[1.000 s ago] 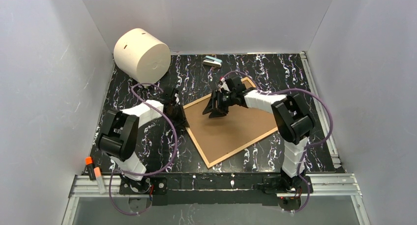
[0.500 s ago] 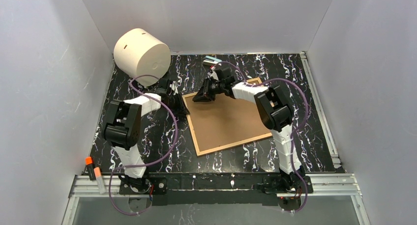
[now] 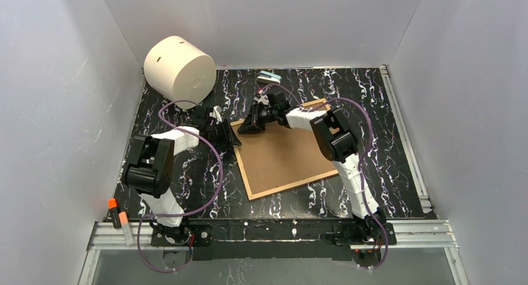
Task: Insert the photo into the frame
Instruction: Adjust the photo frame at the center of the board, then install the photo frame at the center of the board.
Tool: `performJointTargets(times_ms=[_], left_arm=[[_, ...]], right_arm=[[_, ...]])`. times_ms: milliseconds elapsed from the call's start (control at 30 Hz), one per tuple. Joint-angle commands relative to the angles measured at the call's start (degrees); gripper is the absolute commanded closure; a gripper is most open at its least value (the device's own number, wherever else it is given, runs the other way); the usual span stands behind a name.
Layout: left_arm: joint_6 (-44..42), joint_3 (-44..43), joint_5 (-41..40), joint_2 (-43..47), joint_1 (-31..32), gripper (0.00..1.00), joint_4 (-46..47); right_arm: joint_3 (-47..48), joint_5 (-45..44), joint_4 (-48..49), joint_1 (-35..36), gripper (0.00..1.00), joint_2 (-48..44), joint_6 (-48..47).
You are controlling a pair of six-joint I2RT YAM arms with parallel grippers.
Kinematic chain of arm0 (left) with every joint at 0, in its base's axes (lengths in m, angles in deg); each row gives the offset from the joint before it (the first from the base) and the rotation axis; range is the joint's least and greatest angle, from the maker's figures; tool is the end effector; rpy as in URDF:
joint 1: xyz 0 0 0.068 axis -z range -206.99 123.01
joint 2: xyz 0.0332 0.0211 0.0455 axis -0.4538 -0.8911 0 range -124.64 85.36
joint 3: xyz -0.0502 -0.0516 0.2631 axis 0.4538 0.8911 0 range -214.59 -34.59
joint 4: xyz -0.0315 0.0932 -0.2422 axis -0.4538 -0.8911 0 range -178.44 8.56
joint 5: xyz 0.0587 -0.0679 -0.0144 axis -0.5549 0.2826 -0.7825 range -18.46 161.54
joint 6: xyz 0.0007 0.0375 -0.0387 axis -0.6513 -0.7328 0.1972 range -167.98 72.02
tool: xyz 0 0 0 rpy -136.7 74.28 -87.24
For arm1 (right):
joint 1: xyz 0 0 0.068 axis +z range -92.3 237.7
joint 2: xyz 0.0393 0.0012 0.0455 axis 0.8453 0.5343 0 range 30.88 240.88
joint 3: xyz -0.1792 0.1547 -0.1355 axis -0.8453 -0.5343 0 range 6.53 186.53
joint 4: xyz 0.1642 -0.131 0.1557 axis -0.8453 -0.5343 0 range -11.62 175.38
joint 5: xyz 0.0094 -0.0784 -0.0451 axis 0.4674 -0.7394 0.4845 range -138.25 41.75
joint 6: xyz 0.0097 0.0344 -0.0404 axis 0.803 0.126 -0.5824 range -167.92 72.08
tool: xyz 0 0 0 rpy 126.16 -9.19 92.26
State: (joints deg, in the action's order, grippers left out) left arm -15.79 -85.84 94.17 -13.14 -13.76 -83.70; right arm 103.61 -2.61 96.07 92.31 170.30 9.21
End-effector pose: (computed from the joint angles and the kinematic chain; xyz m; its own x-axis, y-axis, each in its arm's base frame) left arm 0.3266 -0.0908 0.1541 -0.8687 -0.3008 -0.3936 -0.0097 0.8047 -0.5935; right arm 0.4187 0.3197 0.1127 -0.9886 0.0312 -0.1471 -0.1248 0.3749 0.9186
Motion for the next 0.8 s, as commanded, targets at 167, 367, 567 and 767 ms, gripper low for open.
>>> performJointTargets(times_ms=[167,367,567,767], left_arm=[[-0.8,5.08,-1.93,0.9,-1.0,0.71,-4.32],[-1.05,6.68,-2.81,1.25,-1.26,0.82,-4.24],[-1.49,7.68,-4.03,1.12,-1.37,0.83,-4.59],[-1.51,8.03,-4.21,0.95,-1.56,0.83,-4.59]], right_arm=[[2.5,5.17,6.07,0.92,0.77,1.03,0.71],[3.91,5.91,6.7,1.38,0.79,3.0,1.12],[5.61,6.97,6.79,2.1,0.8,5.1,1.5],[6.21,6.84,6.22,2.7,0.81,6.24,1.84]])
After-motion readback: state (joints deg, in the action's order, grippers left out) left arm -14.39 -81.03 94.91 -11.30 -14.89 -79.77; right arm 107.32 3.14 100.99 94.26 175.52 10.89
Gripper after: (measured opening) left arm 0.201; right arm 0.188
